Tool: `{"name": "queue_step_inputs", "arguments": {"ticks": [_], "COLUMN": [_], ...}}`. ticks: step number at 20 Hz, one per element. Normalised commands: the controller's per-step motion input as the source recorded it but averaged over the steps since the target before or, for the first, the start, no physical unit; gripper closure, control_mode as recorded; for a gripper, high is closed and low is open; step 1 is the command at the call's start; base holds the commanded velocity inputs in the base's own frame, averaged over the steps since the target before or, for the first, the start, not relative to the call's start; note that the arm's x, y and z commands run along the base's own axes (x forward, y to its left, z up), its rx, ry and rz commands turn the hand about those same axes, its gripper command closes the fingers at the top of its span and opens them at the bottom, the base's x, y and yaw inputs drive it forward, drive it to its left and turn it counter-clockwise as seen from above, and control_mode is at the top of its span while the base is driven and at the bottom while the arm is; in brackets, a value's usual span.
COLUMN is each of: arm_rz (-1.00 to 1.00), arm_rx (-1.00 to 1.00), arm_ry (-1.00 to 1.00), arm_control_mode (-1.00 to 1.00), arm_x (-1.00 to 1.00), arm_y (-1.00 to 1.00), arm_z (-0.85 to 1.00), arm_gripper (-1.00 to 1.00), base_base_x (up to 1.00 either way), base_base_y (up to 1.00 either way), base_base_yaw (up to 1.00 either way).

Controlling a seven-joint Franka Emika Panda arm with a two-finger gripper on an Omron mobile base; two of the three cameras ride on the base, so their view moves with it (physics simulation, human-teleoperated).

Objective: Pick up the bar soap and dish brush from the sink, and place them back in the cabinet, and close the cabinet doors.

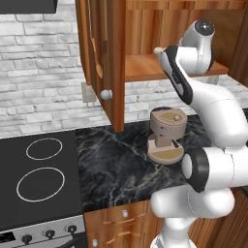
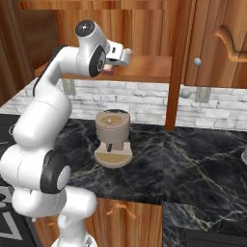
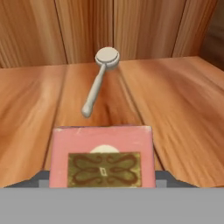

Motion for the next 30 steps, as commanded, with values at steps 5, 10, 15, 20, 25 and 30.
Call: {"name": "queue_step_inputs", "arguments": {"ticks": [5,10,15,20,25,30], "arm_rz": [0.00,0.00,0.00,0.00,0.00,0.00], "arm_rx": [0.00,0.00,0.00,0.00,0.00,0.00], "arm_ry": [0.00,0.00,0.00,0.00,0.00,0.00], "arm_control_mode": [-1.00,-1.00,-1.00,-1.00,-1.00,-1.00], "arm_x": [0.44,0.42,0.49,0.52,0.46,0.42], "arm_y": [0.00,0.00,-0.02,-0.03,-0.06,-0.02], "arm_z": [0.00,0.00,-0.01,-0.05,-0.07,-0.15], "arm_gripper": [1.00,1.00,1.00,1.00,1.00,1.00], "base_base_x": [0.00,0.00,0.00,0.00,0.00,0.00], "base_base_y": [0.00,0.00,0.00,0.00,0.00,0.00], "base_base_yaw": [0.00,0.00,0.00,0.00,0.00,0.00]}}
